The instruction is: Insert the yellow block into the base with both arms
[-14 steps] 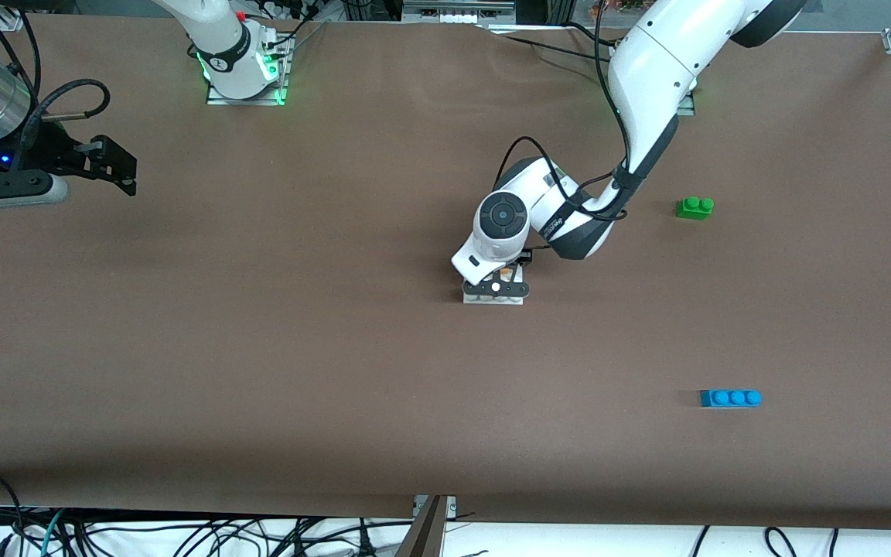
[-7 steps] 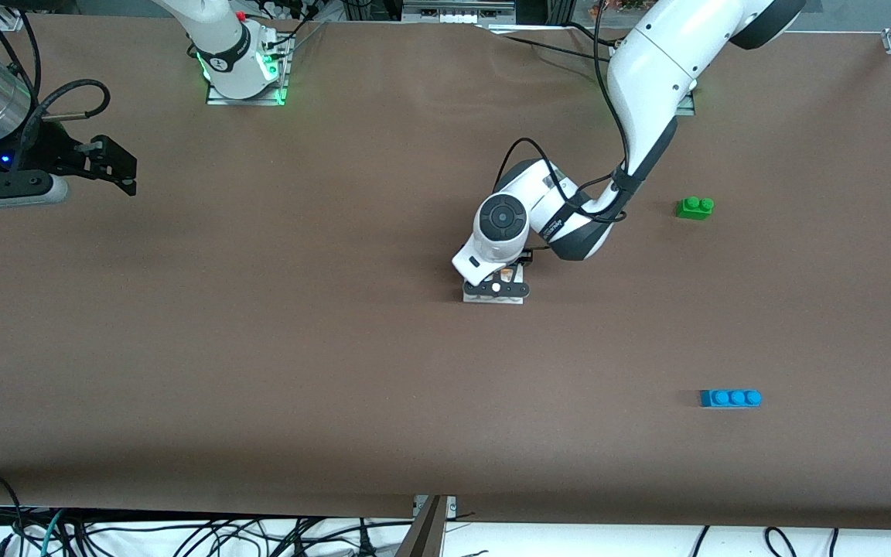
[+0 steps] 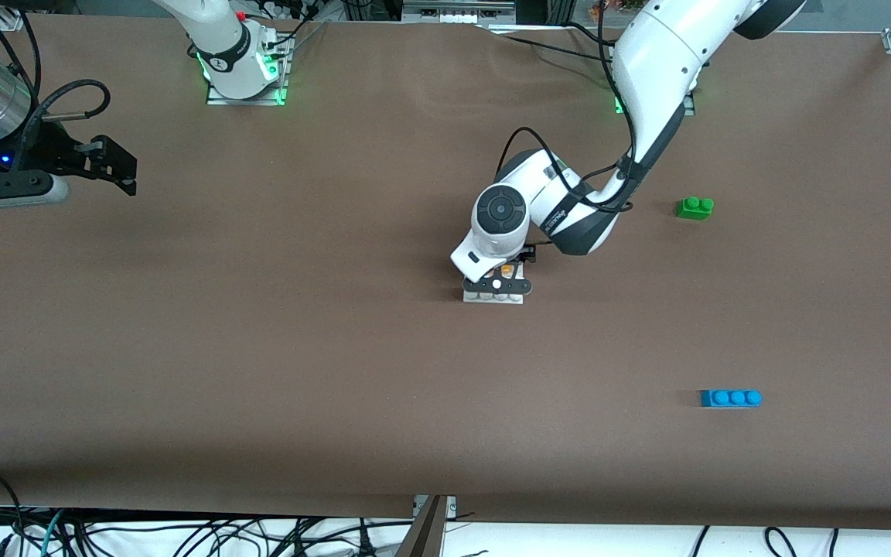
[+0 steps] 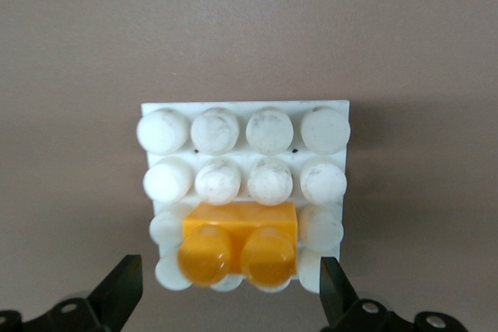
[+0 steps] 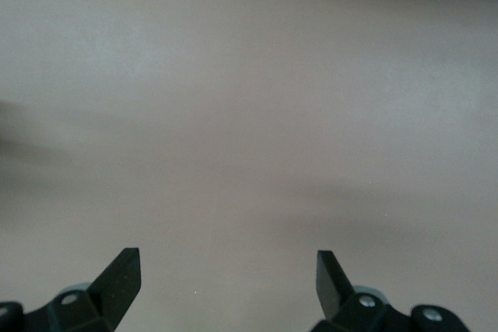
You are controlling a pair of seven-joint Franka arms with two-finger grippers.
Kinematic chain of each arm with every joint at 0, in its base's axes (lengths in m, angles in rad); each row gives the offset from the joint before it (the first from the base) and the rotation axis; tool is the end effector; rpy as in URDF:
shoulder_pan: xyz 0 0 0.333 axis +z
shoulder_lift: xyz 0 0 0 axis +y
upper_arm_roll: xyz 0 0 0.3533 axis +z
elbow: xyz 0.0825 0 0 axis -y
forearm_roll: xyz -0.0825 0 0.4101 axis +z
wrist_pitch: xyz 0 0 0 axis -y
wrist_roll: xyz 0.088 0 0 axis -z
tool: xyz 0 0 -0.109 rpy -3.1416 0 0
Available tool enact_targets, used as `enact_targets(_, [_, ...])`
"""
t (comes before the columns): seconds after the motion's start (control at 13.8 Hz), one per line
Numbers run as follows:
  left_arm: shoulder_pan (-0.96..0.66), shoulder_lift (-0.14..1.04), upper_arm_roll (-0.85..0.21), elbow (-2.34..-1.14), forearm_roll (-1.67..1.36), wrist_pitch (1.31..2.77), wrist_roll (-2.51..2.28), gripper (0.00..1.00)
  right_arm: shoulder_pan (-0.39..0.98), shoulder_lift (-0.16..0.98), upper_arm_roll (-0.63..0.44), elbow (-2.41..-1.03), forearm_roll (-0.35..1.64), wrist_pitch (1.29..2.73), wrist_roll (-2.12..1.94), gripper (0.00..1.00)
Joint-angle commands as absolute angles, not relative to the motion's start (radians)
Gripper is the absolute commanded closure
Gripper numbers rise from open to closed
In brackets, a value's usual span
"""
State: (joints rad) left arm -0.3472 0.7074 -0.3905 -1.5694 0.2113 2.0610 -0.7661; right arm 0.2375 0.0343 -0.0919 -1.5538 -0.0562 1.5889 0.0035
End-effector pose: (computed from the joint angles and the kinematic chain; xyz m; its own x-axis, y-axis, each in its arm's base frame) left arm 0.5711 -0.4469 0.2478 0.9856 -0.0170 -0.1684 -0.0254 -0.9985 -0.0478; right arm 0.5885 0.0812 0.6500 0.9898 0.1427 0.0011 0.1424 -0.9880 0.0593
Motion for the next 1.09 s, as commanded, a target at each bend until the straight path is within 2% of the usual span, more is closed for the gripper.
enact_targets(0.0, [-0.334, 0.608, -0.384, -1.571, 0.163, 1.979, -0.772, 0.00, 0.236, 0.037, -0.090, -1.542, -0.064, 1.572, 0.011, 0.00])
enact_targets(0.58, [-0.186, 0.417, -0.384, -1.413, 0.124, 1.679, -0.755, 0.00, 0.236, 0.037, -0.091, -1.542, -0.064, 1.572, 0.011, 0.00])
enact_targets(0.87, [-0.097, 0.405, -0.383, -1.310, 0.097, 1.565, -0.718, 0.00, 0.235, 0.038, -0.092, -1.543, -0.064, 1.572, 0.009, 0.00])
enact_targets(1.02, [-0.042, 0.399, -0.379, -1.278, 0.094, 1.497, -0.518, 0.00, 0.235, 0.038, -0.092, -1.543, -0.063, 1.572, 0.012, 0.00])
